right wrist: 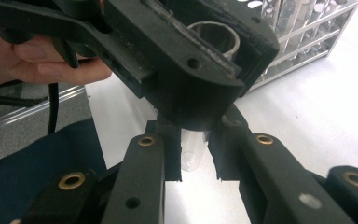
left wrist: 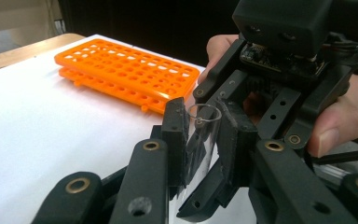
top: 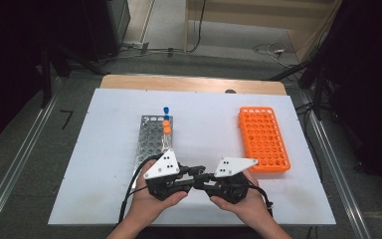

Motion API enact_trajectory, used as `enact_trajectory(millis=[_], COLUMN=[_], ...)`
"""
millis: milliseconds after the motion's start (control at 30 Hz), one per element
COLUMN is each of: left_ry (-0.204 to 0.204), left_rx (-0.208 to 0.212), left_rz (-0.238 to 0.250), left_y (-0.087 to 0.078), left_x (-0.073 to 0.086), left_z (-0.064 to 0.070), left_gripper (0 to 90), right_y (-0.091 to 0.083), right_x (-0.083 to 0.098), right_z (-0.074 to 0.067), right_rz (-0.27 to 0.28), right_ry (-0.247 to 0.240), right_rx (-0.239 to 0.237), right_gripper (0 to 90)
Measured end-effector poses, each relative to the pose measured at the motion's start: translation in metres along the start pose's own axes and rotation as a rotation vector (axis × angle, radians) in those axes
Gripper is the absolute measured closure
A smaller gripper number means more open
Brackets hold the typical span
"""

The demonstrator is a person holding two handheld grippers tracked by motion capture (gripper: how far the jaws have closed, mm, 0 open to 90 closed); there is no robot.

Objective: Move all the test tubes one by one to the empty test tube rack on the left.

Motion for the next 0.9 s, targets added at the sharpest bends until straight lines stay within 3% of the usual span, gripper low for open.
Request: enact_trajectory(millis=[300, 533, 733, 800, 900], left_ry=[0.004, -0.013, -0.043, -0.049, -0.080], left_rx=[-0.013, -0.031, -0.050, -0.065, -0.088], left_rz=[0.010, 0.043, 0.069, 0.071, 0.089], left_y=[-0.002, -0.012, -0.020, -0.023, -0.032], left_x=[-0.003, -0.009, -0.011, -0.011, -0.012], left_z=[-0.001, -0.008, -0.022, -0.028, -0.040], left_gripper=[76.5, 76.5, 76.6, 76.6, 76.6], right_y=[-0.002, -0.002, -0.012, -0.017, -0.024], right_x=[-0.001, 0.001, 0.000, 0.000, 0.004], right_z=[0.002, 0.007, 0.017, 0.019, 0.025], right_rz=[0.013, 0.035, 0.065, 0.079, 0.099], right_ry=[0.011, 0.029, 0.048, 0.055, 0.070], right_rx=[-0.006, -0.009, 0.006, -0.005, -0.006], right_gripper=[70.8, 45.3, 9.3, 1.7, 0.0])
Point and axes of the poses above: each handheld gripper's, and its own axes: y roughly forward along the jaws, x roughly out of its underside, z roughly to its right, the point moved 10 cm from there along y, roughly forward along the jaws, and after that the axes turned 13 degrees about -z, right-handed, at the moved point
